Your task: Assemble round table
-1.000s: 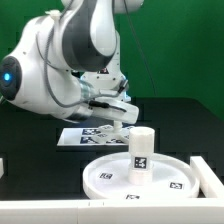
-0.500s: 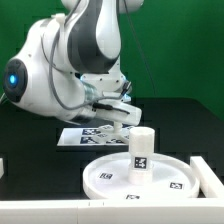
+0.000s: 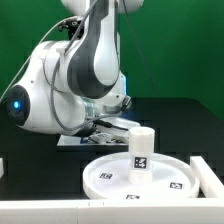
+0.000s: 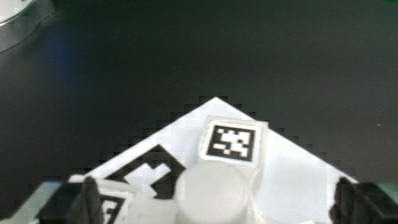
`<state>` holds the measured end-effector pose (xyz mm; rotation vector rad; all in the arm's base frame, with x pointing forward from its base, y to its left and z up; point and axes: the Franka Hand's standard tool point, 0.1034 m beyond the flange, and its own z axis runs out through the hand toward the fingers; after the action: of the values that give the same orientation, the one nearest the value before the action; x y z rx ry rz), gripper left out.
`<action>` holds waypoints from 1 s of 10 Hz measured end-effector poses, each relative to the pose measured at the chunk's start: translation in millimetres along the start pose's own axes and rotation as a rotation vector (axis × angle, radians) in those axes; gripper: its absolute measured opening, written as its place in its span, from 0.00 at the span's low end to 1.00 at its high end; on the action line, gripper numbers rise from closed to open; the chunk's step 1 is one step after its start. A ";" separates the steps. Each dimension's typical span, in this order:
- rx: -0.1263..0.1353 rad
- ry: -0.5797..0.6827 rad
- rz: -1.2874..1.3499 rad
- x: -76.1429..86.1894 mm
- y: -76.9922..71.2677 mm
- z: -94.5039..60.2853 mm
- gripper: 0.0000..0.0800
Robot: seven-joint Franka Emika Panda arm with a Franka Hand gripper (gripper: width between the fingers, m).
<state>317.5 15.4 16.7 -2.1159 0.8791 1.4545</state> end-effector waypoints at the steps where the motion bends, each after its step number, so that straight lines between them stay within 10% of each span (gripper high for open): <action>1: 0.000 0.000 0.000 0.0 0.0 0.0 0.81; 10: 0.008 -0.029 0.027 6.4 8.7 10.7 0.75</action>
Offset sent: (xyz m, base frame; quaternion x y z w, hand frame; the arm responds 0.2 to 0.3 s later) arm 0.0000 0.0000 0.0000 0.0000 0.0000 0.0000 1.0000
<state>305.9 14.5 7.0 -2.0801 0.9043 1.4892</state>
